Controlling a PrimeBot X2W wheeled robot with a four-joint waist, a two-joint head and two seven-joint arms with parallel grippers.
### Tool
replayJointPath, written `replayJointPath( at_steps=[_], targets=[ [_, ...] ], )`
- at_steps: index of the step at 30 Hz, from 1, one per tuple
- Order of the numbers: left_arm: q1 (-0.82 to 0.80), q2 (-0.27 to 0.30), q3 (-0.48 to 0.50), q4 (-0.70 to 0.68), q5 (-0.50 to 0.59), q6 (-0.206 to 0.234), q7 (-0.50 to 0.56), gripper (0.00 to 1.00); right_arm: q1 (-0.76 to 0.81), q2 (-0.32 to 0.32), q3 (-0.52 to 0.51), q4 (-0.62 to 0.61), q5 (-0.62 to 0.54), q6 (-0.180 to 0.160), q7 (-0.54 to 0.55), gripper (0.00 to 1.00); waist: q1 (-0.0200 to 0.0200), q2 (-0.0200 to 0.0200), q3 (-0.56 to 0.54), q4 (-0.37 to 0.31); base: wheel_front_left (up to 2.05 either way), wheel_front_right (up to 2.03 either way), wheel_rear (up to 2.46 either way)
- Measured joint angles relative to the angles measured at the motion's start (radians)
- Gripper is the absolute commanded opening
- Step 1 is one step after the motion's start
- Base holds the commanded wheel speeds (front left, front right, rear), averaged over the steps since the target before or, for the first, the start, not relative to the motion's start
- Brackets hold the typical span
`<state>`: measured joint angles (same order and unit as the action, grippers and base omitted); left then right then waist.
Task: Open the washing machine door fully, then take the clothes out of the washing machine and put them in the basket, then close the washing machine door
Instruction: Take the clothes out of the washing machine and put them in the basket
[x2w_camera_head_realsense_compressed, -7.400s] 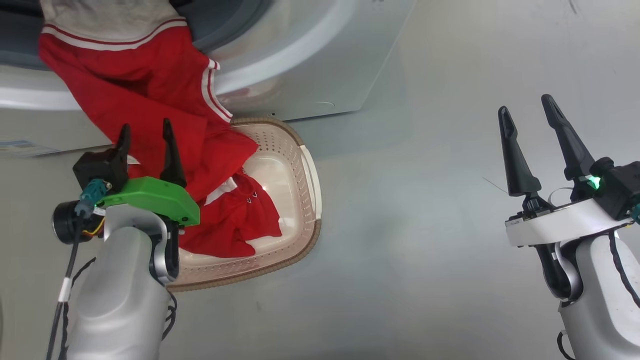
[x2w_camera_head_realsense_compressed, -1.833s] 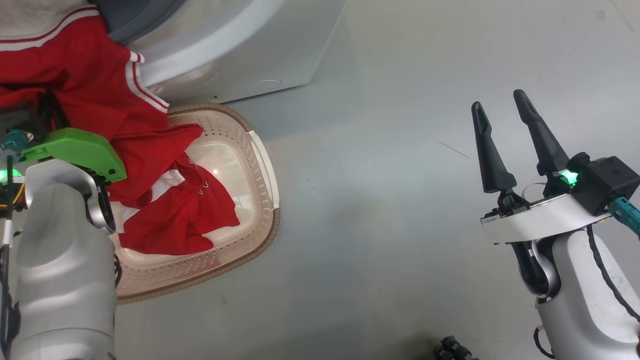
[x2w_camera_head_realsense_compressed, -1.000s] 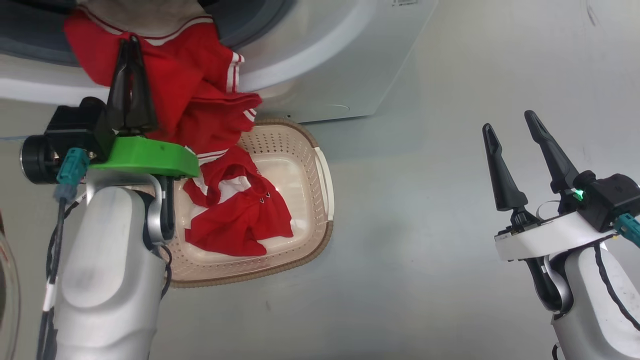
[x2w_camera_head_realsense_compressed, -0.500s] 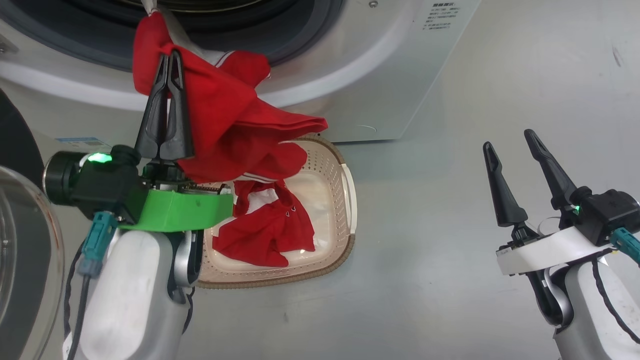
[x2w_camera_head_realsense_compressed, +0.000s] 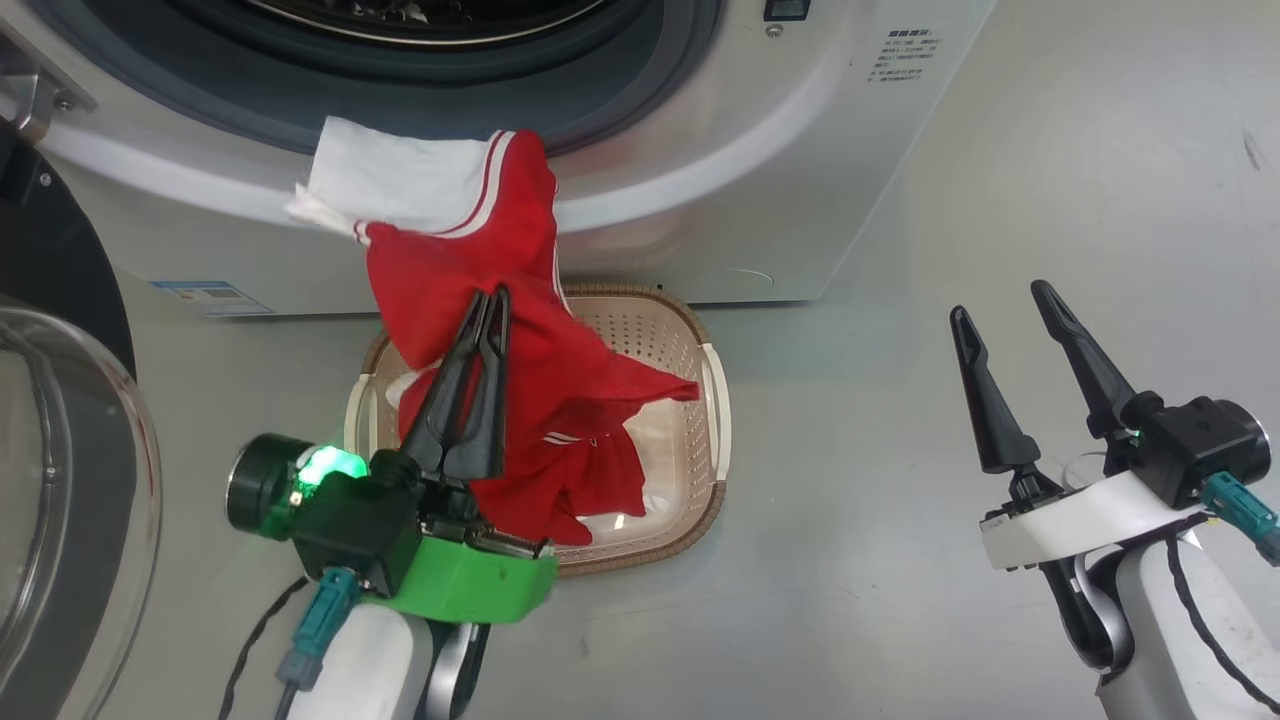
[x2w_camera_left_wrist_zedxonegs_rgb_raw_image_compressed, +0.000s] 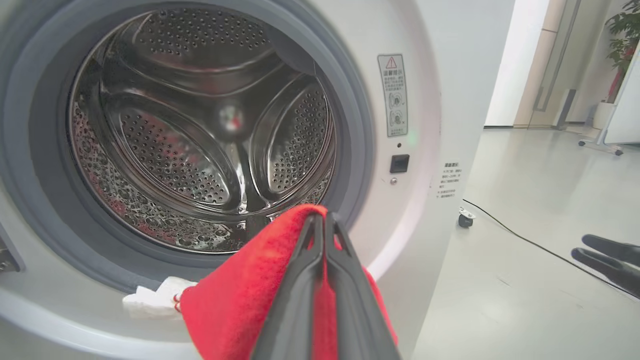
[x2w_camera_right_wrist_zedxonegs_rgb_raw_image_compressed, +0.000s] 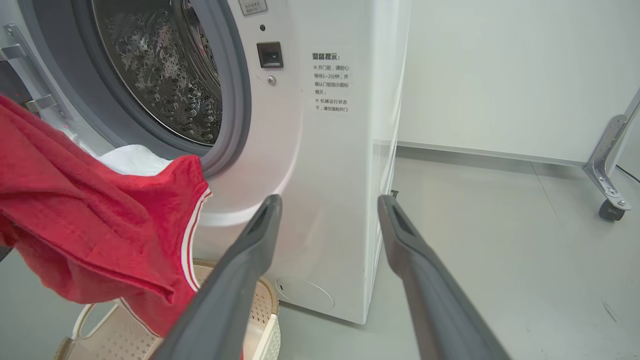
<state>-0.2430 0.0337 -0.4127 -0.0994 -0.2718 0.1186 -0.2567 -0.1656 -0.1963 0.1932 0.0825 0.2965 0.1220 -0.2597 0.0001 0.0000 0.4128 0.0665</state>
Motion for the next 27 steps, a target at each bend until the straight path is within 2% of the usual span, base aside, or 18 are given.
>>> replayJointPath(
  at_steps=[13,22,27],
  targets=[
    [0.068,0.007,0.002,0.138,0.001,0.0,0.0,0.0,-0.002,0.014,0.02,-0.007,0.0,0.0,0.0,1.0,0.0,0.0,0.028,-0.04,0.0,0.0,0.0],
    [0.044,0.008,0.086,0.294,-0.003,0.0,0.0,0.0,-0.021,0.021,0.028,-0.018,0.011,0.0,0.0,1.0,-0.0001,0.0,0.079,-0.086,0.0,0.0,0.0],
    [-0.04,0.007,0.123,0.377,-0.013,0.0,0.0,0.0,-0.036,0.02,0.029,-0.03,0.019,0.0,0.0,1.0,-0.0001,0.0,0.118,-0.111,0.0,0.0,0.0]
  ],
)
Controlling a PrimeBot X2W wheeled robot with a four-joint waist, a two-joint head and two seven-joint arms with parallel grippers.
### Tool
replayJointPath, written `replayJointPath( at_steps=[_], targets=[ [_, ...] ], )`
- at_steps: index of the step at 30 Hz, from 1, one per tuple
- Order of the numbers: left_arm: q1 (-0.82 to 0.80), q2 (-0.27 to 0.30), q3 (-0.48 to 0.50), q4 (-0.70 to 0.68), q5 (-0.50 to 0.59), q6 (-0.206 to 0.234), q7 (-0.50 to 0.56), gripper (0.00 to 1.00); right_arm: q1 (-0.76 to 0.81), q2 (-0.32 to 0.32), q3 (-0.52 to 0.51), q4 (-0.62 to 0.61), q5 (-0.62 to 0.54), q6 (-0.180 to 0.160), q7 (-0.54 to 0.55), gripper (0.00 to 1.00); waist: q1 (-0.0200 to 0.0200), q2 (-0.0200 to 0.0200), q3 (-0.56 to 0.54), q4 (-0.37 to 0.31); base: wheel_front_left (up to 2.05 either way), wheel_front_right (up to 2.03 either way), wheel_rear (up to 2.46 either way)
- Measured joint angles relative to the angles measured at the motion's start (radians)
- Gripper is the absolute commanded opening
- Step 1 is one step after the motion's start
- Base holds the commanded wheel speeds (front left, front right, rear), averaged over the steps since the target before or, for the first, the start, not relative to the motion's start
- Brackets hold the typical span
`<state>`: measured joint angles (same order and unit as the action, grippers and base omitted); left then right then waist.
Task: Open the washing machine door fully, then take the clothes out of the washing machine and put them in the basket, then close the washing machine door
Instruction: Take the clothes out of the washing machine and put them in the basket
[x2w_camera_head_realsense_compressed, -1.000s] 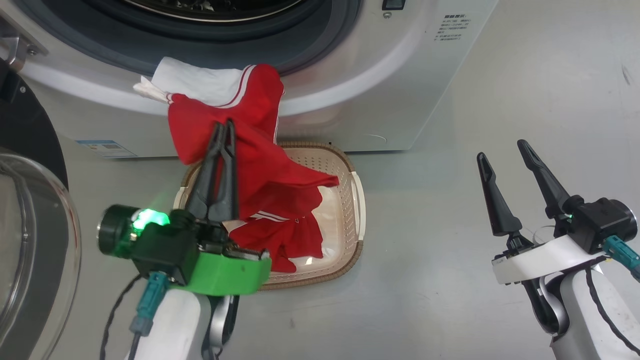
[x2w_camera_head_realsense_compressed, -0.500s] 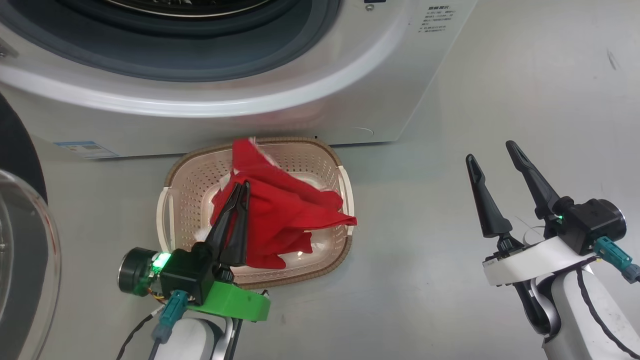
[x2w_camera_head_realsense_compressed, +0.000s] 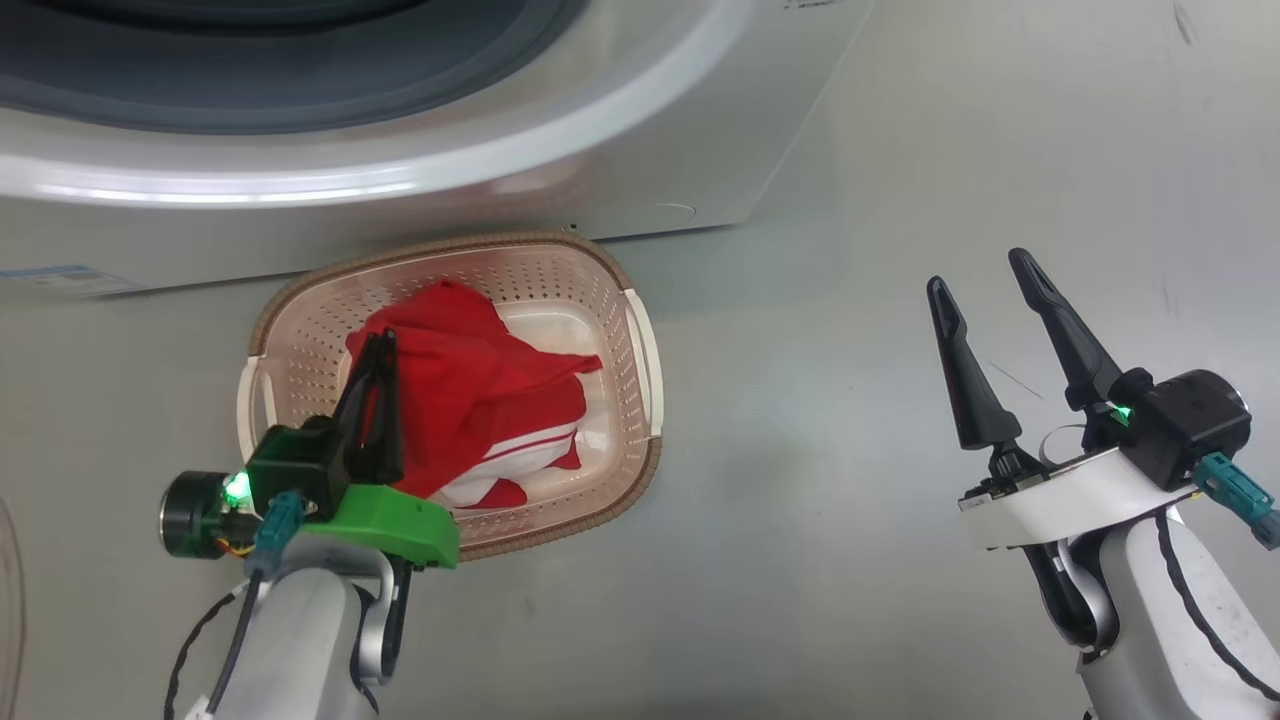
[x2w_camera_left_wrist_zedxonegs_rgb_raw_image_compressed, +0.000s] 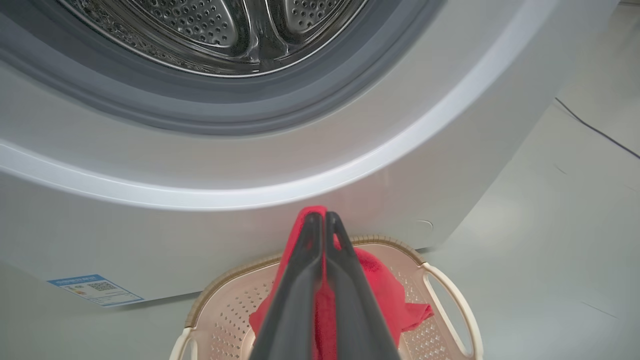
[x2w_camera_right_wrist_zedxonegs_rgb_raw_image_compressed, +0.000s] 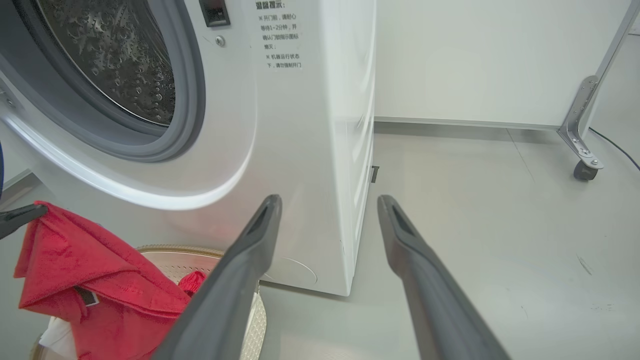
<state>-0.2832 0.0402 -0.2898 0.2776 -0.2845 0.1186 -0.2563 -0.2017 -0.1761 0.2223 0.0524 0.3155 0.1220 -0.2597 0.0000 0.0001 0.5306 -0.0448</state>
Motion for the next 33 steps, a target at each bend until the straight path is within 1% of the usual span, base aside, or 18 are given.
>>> replayJointPath(
  at_steps=[10,18,25,29,30,31,32,33],
  targets=[
    [-0.14,-0.003,0.06,0.226,-0.007,0.0,0.054,0.0,-0.057,-0.006,0.025,-0.021,0.016,0.0,0.0,1.0,0.0,0.0,0.09,-0.049,0.0,0.0,0.0],
    [-0.236,-0.006,0.084,0.411,-0.017,0.0,0.106,0.0,-0.082,-0.007,0.035,-0.022,0.036,0.0,0.0,1.0,0.0,0.0,0.153,-0.094,0.0,0.0,0.0],
    [-0.283,-0.007,0.097,0.547,-0.058,0.0,0.131,0.0,-0.101,-0.01,0.037,-0.016,0.038,0.0,0.0,1.0,0.0,0.0,0.18,-0.119,0.0,0.0,0.0],
    [-0.298,-0.007,0.095,0.6,-0.065,0.0,0.132,0.0,-0.104,-0.013,0.038,-0.012,0.043,0.0,0.0,1.0,0.0,0.0,0.182,-0.123,0.0,0.0,0.0],
    [-0.305,-0.007,0.094,0.611,-0.067,0.0,0.132,0.04,-0.105,-0.013,0.038,-0.012,0.044,0.0,0.0,1.0,0.0,0.0,0.181,-0.124,0.0,0.0,0.0],
    [-0.311,-0.007,0.092,0.62,-0.07,0.0,0.13,0.23,-0.106,-0.013,0.038,-0.011,0.044,0.0,0.0,1.0,0.0,0.0,0.181,-0.124,0.0,0.0,0.0],
    [-0.317,-0.007,0.09,0.625,-0.076,0.0,0.128,0.35,-0.107,-0.013,0.038,-0.009,0.044,0.0,0.0,1.0,0.0,0.0,0.18,-0.124,0.0,0.0,0.0],
    [-0.322,-0.007,0.087,0.631,-0.081,0.0,0.124,0.45,-0.108,-0.013,0.038,-0.007,0.044,0.0,0.0,1.0,0.0,0.0,0.179,-0.124,0.0,0.0,0.0]
  ],
)
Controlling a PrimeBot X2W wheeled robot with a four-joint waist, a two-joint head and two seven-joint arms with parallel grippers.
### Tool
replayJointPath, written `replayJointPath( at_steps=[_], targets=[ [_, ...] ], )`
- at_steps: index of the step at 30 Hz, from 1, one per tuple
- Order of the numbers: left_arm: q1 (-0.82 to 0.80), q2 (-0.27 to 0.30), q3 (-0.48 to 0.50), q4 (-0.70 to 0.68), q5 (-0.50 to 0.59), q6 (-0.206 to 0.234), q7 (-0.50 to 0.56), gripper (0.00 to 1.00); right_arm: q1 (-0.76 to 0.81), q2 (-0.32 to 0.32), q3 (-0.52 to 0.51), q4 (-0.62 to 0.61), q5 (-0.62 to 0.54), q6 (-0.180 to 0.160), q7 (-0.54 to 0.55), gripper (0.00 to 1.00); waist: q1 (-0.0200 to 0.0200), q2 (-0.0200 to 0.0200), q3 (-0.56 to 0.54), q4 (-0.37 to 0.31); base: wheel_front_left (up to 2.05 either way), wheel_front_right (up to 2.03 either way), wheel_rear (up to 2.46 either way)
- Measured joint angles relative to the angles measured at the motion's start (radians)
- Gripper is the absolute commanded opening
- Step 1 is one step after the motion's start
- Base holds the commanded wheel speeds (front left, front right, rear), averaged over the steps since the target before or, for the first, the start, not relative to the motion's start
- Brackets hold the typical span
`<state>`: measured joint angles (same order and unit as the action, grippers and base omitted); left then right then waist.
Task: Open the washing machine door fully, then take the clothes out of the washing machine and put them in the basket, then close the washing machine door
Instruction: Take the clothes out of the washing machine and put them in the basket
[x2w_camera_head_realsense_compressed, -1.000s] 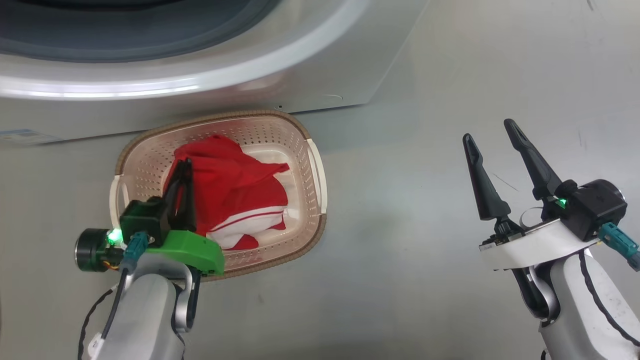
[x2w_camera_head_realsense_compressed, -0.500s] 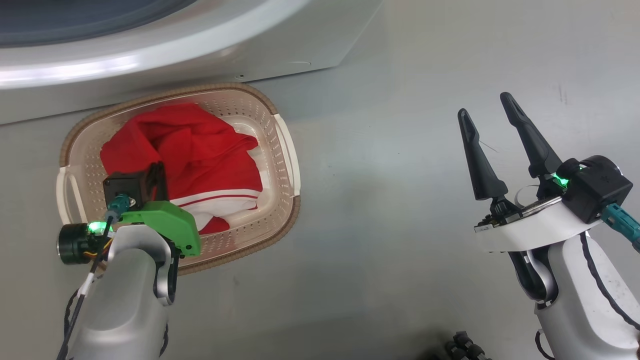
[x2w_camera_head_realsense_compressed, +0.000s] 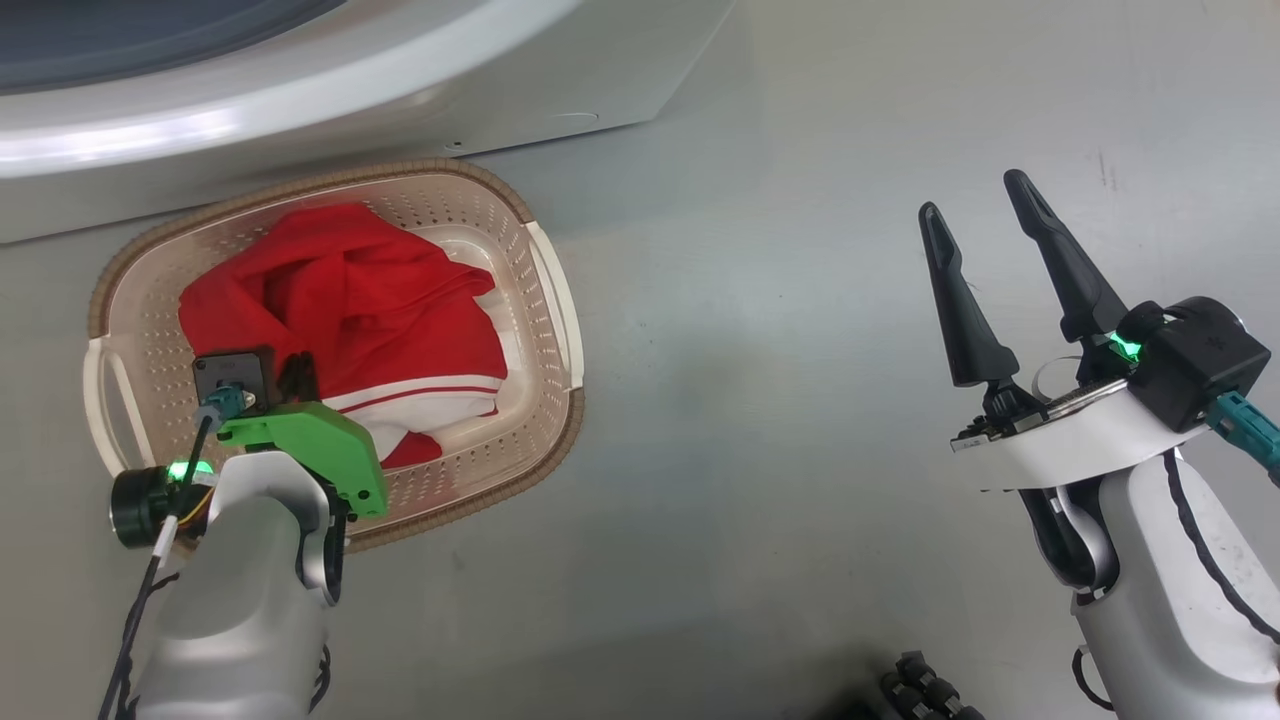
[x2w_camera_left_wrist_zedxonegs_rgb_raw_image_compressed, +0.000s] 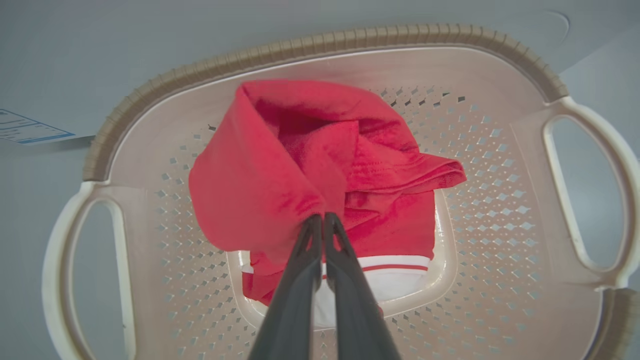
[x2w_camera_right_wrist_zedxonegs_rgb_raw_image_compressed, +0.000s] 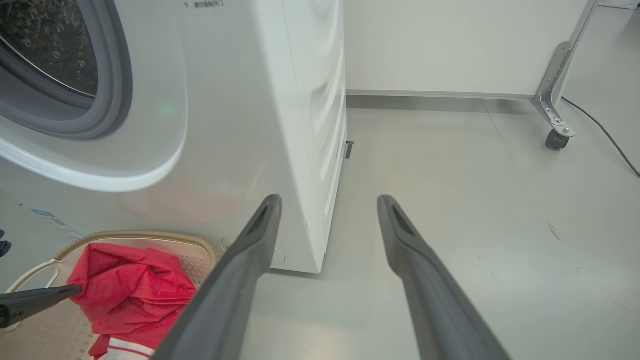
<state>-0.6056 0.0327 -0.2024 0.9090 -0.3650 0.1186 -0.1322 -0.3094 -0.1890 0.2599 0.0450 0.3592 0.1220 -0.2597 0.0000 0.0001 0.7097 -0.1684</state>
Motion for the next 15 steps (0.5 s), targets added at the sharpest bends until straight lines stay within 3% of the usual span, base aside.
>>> replayJointPath(
  at_steps=[2,15],
  targets=[
    [-0.01,0.0,-0.009,0.014,-0.016,0.0,-0.016,0.99,-0.001,0.0,-0.001,0.004,0.0,0.0,0.0,1.0,0.0,0.0,-0.003,0.001,0.0,0.0,0.0],
    [-0.01,-0.002,-0.065,0.034,-0.073,0.0,-0.107,1.0,-0.003,-0.005,-0.026,0.031,0.0,0.0,0.0,1.0,0.0,0.0,-0.061,0.023,0.0,0.0,0.0]
  ],
)
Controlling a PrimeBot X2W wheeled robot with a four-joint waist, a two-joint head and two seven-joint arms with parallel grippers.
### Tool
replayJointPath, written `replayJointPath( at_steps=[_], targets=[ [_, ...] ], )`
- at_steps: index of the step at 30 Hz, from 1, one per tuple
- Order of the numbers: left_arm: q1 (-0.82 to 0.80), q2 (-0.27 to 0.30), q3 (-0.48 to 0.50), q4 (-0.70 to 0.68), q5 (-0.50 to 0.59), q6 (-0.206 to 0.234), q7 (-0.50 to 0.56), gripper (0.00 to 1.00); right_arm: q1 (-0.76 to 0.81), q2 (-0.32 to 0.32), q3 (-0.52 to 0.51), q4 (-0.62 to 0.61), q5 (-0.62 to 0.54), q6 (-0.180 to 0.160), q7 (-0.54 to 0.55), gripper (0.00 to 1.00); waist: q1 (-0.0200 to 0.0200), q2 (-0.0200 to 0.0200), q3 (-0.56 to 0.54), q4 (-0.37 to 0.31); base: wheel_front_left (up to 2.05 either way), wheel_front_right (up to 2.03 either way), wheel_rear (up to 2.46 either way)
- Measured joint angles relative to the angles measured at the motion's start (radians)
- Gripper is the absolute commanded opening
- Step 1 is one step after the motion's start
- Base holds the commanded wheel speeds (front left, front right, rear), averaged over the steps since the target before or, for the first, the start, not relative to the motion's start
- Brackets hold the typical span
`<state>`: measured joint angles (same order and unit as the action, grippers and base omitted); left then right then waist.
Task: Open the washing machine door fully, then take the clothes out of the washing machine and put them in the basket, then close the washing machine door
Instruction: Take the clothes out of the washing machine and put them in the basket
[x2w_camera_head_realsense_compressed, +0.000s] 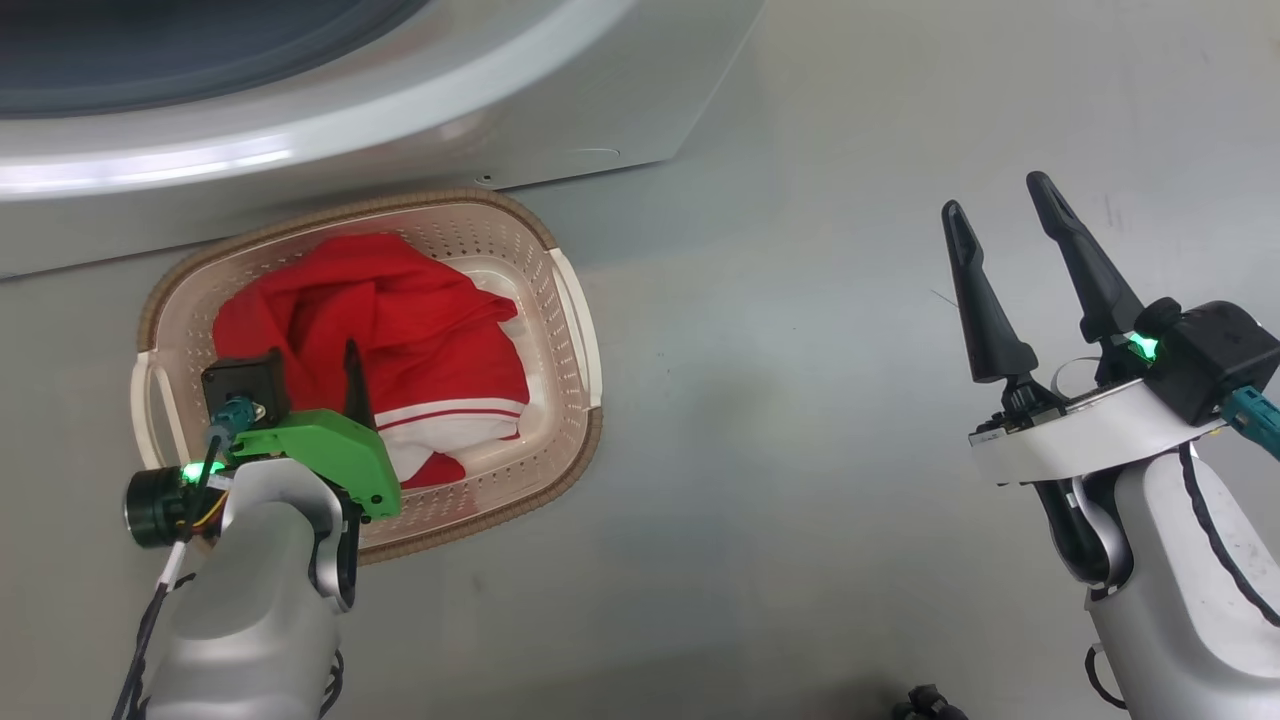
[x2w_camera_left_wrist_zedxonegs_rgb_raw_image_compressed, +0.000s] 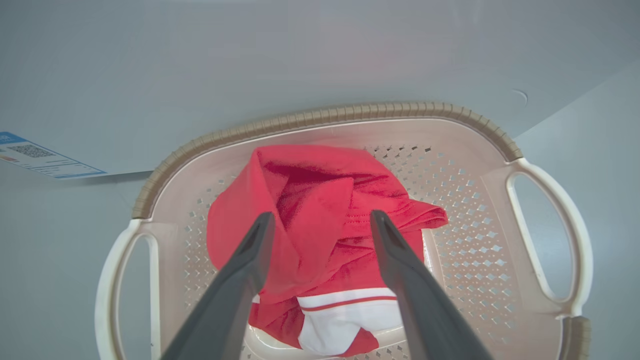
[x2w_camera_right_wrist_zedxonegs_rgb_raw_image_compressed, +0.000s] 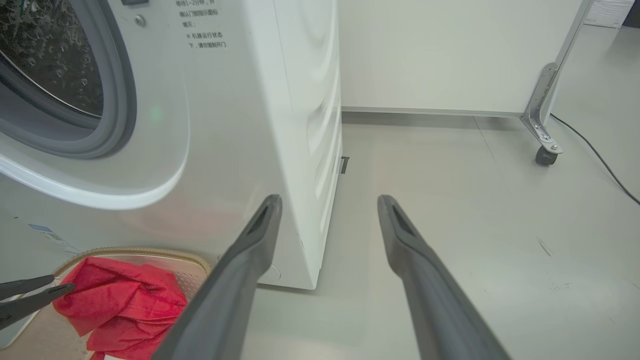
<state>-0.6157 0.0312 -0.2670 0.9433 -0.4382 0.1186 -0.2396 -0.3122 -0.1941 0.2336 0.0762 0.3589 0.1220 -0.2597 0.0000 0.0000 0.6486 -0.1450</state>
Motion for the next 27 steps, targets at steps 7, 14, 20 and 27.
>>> replayJointPath(
  at_steps=[7,14,20,27],
  targets=[
    [0.002,-0.002,-0.024,-0.051,-0.022,0.0,-0.01,1.0,0.004,-0.007,-0.036,0.015,-0.005,0.0,0.0,1.0,0.0,0.0,-0.041,0.02,0.0,0.0,0.0],
    [0.005,-0.003,0.009,-0.21,0.001,0.0,-0.012,1.0,0.023,-0.013,-0.08,0.029,-0.018,0.0,0.0,1.0,0.0,0.0,-0.092,0.046,0.0,0.0,0.0],
    [0.037,-0.004,0.048,-0.357,0.061,0.0,-0.012,1.0,0.052,-0.013,-0.101,0.035,-0.028,-0.001,0.0,1.0,0.0,0.0,-0.141,0.072,0.0,0.0,0.0],
    [0.103,-0.004,0.071,-0.523,0.118,0.0,-0.012,1.0,0.08,-0.009,-0.11,0.037,-0.046,-0.001,0.0,1.0,0.0,0.0,-0.199,0.106,0.0,0.0,0.0]
  ],
)
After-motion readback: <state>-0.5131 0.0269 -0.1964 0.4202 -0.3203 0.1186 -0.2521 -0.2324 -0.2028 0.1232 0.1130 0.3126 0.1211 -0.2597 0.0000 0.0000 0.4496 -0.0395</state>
